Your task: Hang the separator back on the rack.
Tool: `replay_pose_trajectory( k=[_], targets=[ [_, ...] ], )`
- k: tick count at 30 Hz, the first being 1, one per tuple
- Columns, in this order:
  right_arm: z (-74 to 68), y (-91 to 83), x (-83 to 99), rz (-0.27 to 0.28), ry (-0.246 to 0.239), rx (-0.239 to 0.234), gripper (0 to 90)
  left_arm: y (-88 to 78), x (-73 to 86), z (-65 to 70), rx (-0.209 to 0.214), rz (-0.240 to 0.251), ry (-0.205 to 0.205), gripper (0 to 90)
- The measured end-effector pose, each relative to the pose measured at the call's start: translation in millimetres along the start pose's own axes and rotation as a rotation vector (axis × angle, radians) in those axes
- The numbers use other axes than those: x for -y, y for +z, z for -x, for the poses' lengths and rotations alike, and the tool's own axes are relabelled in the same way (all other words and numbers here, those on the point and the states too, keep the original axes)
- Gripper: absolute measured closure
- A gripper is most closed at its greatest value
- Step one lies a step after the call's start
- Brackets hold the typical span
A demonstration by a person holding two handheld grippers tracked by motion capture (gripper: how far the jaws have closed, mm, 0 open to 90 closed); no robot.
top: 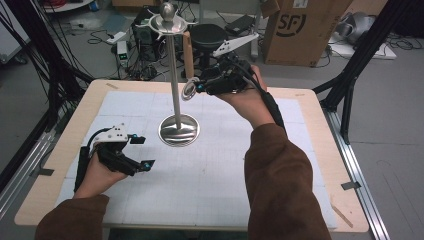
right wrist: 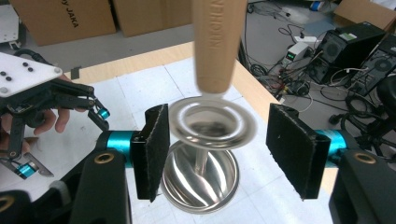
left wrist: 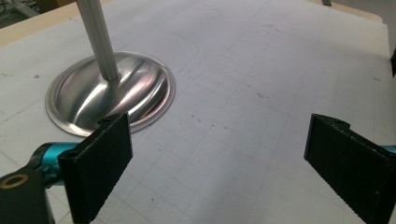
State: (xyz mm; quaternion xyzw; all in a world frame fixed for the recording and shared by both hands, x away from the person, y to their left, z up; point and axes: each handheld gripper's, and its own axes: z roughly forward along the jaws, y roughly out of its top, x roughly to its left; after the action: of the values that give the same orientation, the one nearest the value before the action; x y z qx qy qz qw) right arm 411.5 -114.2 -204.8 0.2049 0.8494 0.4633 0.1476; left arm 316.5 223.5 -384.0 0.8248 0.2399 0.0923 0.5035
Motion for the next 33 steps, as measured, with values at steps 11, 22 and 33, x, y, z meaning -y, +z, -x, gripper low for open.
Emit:
replay_pose_trajectory(
  k=[11,22,33],
  targets=[
    [0.3,-17.7,14.8,0.005,0.017,0.016,36.4,1.1,0.1,-0.2,0.002,-0.01,0.004,8.4],
    [-2.4,-37.9,31.5,0.011,0.035,0.021,32.9,0.8,0.1,-0.1,0.004,-0.01,0.005,8.3],
    [-4.0,-50.1,49.8,-0.002,0.055,0.023,29.6,0.3,-0.1,-0.2,0.002,-0.003,0.007,8.1]
  ],
)
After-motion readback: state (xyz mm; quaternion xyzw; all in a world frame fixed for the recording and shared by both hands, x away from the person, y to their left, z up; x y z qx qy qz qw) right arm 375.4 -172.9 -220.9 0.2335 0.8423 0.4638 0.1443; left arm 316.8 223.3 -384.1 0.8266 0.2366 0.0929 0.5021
